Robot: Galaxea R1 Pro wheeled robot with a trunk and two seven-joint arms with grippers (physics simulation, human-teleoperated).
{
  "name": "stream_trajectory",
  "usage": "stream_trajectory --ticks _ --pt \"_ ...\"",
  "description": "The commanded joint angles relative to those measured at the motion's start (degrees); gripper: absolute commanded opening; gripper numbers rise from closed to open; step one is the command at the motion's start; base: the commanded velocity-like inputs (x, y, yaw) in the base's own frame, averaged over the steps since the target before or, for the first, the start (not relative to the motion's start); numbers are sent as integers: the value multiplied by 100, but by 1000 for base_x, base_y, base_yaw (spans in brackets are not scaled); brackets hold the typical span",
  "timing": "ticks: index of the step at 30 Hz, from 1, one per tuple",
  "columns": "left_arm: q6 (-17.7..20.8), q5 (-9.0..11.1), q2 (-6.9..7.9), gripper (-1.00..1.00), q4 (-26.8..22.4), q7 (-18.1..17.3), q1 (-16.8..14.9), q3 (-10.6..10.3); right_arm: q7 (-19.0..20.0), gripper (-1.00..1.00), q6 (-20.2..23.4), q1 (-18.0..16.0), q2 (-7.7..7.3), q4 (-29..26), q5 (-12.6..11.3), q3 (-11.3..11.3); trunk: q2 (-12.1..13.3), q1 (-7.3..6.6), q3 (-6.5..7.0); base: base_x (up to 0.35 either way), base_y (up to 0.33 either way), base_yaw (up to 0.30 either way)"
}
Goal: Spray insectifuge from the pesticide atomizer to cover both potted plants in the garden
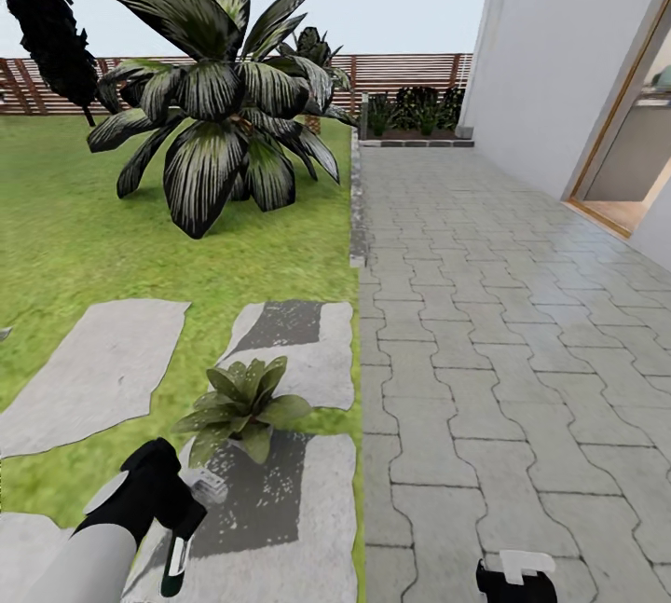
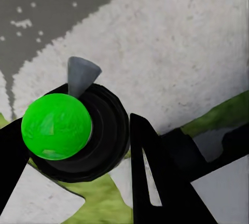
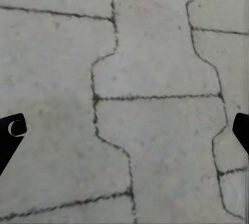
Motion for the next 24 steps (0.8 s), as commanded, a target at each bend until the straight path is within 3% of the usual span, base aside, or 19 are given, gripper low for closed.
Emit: stream_trajectory --ticks 1,24 --pt "33 -42 -14 -100 -16 -23 -5 20 -23 100 -22 -5 -2 12 62 -43 -2 0 -5 90 -246 222" --pt "33 -42 -65 -100 -40 57 -6 45 -21 100 -23 -5 7 12 69 -34 -2 0 -5 177 -237 270"
